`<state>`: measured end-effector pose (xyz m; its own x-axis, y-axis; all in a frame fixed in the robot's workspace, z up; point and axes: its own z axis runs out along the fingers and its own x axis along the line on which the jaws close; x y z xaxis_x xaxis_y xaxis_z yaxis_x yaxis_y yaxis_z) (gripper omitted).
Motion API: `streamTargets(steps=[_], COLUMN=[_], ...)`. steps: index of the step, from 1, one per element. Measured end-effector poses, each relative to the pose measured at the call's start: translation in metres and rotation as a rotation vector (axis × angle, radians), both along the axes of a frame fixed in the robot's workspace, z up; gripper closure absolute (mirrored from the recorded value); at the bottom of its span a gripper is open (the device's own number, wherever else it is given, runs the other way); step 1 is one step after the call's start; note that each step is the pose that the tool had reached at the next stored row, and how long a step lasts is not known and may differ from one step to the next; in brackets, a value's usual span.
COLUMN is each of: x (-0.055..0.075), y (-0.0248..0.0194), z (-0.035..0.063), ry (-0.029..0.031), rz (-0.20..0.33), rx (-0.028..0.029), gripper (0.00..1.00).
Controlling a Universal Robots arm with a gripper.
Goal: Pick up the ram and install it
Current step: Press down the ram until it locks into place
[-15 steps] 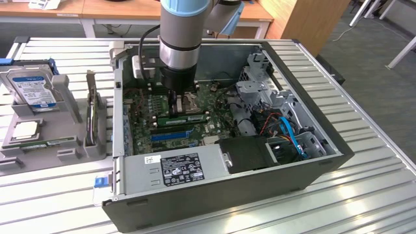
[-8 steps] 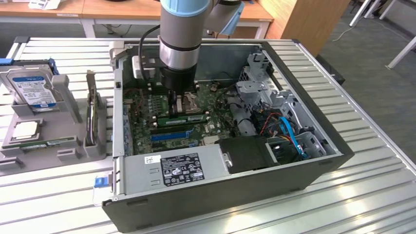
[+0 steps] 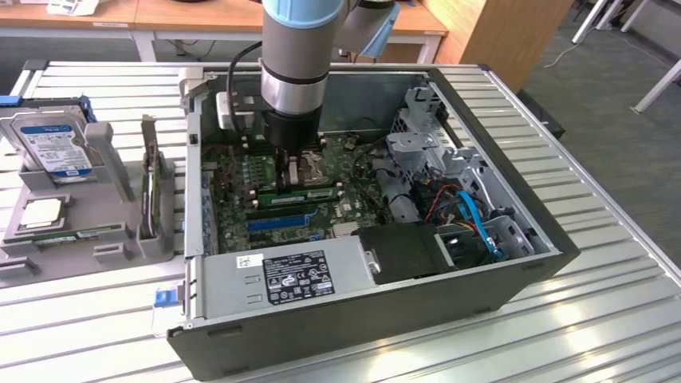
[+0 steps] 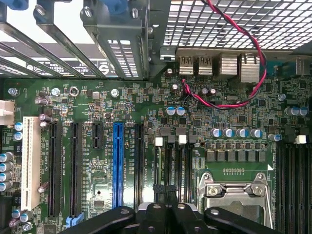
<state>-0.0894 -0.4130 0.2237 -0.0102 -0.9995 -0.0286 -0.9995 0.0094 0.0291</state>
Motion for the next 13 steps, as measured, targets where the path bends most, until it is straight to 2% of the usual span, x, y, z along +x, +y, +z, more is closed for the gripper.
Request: streamTargets(steps=[13], x=[0.0], y=[0.0], z=[-0.001], ry=[0.0], rz=[0.0], rx=[0.0001], gripper=[0.9])
